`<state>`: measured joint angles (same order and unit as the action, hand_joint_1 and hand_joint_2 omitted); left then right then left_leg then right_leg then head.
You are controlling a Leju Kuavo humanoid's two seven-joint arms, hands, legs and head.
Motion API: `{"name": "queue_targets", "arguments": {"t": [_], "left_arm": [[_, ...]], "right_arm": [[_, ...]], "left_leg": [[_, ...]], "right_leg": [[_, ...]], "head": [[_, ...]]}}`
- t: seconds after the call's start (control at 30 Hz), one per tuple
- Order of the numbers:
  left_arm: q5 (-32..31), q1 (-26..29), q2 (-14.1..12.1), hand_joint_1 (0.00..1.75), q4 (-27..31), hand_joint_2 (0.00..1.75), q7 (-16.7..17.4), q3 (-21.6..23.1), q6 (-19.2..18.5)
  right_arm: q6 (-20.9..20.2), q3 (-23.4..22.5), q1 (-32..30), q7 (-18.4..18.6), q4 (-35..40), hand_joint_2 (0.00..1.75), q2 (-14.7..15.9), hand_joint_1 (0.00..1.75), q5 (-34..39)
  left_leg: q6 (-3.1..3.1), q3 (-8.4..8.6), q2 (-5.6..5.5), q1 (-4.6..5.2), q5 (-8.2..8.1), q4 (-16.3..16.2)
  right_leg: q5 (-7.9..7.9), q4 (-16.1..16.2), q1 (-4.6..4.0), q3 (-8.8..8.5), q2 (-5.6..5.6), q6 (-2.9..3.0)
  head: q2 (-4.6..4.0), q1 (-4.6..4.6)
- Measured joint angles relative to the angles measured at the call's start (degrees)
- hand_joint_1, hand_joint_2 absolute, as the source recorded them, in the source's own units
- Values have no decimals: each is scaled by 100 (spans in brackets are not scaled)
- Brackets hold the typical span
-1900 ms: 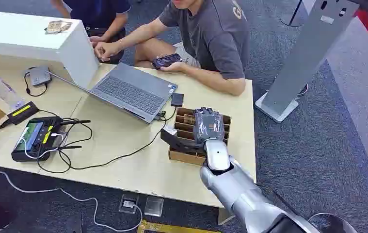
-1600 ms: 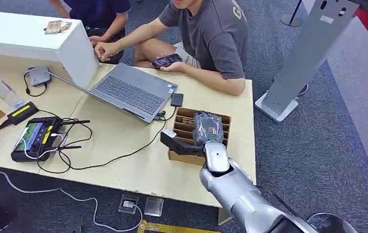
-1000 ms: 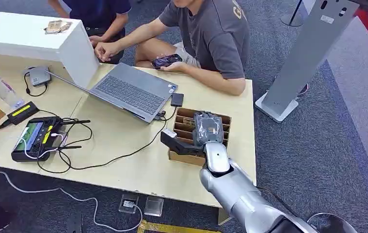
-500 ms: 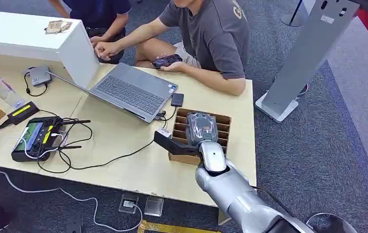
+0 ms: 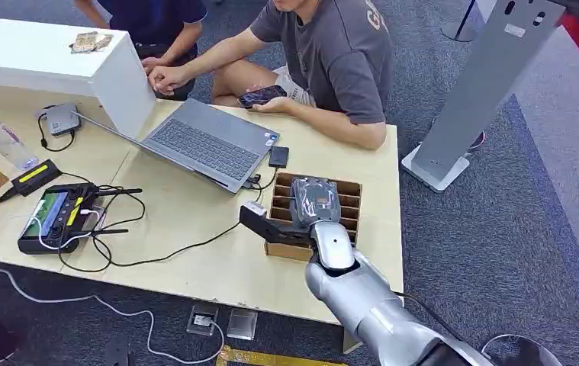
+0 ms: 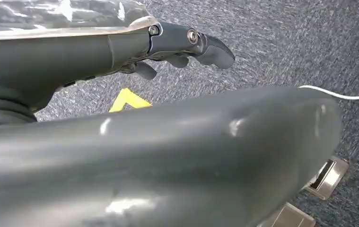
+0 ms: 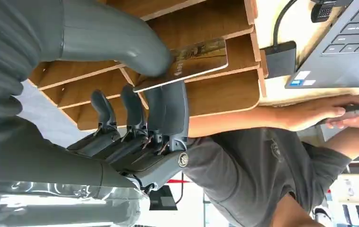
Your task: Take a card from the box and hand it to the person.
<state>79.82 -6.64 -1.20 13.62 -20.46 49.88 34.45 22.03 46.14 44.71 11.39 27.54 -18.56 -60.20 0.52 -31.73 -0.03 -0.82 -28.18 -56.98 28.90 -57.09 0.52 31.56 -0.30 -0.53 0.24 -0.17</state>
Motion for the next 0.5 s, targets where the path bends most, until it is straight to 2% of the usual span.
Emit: {"name": "queue_targets", "arguments": {"t": [0.1, 0.17, 0.23, 0.5], "left_arm": [[-4, 0, 0, 0, 0, 0, -9, 0, -11], [-7, 0, 0, 0, 0, 0, -20, 0, -15], [-7, 0, 0, 0, 0, 0, -26, 0, -15], [9, 0, 2, 0, 0, 0, -26, 0, 50]], "right_arm": [[15, 0, 1, 0, 0, 175, 0, 152, 42], [48, 0, 0, -2, 0, 175, 0, 169, 66], [109, 0, -1, -28, 0, 175, 0, 175, 66], [282, -7, -11, -170, 31, 175, 11, 175, 188]], "left_leg": [[0, 0, 0, 0, 0, 0], [0, 0, 0, 0, 0, 0], [0, 0, 0, 0, 0, 0], [0, 0, 0, 0, 0, 0]], "right_leg": [[0, 0, 0, 0, 0, 0], [0, 0, 0, 0, 0, 0], [0, 0, 0, 0, 0, 0], [0, 0, 0, 1, 0, 0]], "head": [[0, 0], [0, 0], [0, 0], [0, -2]]}}
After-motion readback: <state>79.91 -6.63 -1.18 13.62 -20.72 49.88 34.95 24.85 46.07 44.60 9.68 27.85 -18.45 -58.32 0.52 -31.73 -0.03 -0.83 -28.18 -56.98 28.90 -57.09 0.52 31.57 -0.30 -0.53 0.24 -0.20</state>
